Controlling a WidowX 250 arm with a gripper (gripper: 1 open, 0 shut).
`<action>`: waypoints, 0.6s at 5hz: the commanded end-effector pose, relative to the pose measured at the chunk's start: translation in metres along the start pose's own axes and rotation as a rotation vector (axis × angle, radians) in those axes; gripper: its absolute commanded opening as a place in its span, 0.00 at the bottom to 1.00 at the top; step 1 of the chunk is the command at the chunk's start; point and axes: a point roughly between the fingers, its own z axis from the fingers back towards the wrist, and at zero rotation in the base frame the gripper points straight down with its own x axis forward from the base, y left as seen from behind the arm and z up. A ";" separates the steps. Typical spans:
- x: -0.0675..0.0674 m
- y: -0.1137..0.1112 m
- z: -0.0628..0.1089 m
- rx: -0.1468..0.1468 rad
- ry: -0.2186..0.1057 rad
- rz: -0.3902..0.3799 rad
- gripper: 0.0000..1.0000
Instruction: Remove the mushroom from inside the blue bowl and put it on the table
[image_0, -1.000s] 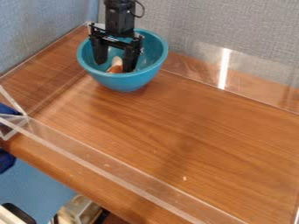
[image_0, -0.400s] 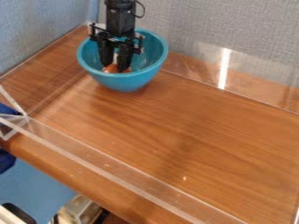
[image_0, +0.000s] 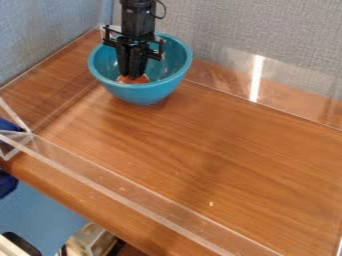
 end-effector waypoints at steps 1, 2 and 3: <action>0.008 -0.003 0.019 0.016 -0.055 -0.028 1.00; 0.009 -0.004 0.020 0.012 -0.055 -0.034 1.00; 0.011 -0.005 0.018 0.012 -0.052 -0.037 0.00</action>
